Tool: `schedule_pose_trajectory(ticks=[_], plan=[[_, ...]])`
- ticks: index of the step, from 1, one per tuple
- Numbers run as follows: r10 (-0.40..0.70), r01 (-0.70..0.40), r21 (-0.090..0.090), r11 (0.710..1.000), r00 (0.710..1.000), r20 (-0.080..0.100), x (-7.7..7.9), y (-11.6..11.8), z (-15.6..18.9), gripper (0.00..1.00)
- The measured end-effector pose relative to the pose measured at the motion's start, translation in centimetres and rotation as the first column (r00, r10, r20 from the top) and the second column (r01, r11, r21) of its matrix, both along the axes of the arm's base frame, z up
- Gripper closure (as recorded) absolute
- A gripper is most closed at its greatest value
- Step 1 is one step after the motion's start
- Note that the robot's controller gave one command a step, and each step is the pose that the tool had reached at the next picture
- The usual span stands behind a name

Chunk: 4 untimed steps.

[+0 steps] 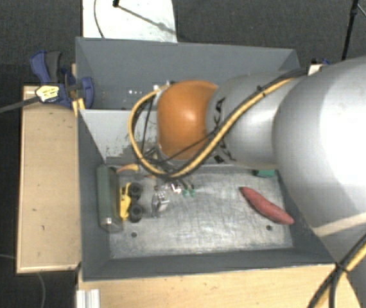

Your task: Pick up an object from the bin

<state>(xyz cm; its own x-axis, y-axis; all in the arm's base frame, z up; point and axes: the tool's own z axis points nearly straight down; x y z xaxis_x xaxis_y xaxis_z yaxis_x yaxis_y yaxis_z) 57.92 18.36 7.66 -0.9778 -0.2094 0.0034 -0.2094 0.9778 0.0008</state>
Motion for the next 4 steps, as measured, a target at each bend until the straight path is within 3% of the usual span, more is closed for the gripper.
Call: schedule_pose_trajectory(ticks=[1,2,3,4], plan=[[-0.224,0.224,-0.025,0.974,0.975,0.003,0.9,3.8,-0.2,1.0],[-0.225,0.225,-0.025,0.974,0.974,0.003,0.9,3.8,-0.2,1.0],[-0.227,0.227,-0.013,0.974,0.974,0.003,0.7,4.2,4.5,1.0],[-0.227,0.227,-0.002,0.974,0.974,0.003,-1.4,6.5,11.3,1.0]])
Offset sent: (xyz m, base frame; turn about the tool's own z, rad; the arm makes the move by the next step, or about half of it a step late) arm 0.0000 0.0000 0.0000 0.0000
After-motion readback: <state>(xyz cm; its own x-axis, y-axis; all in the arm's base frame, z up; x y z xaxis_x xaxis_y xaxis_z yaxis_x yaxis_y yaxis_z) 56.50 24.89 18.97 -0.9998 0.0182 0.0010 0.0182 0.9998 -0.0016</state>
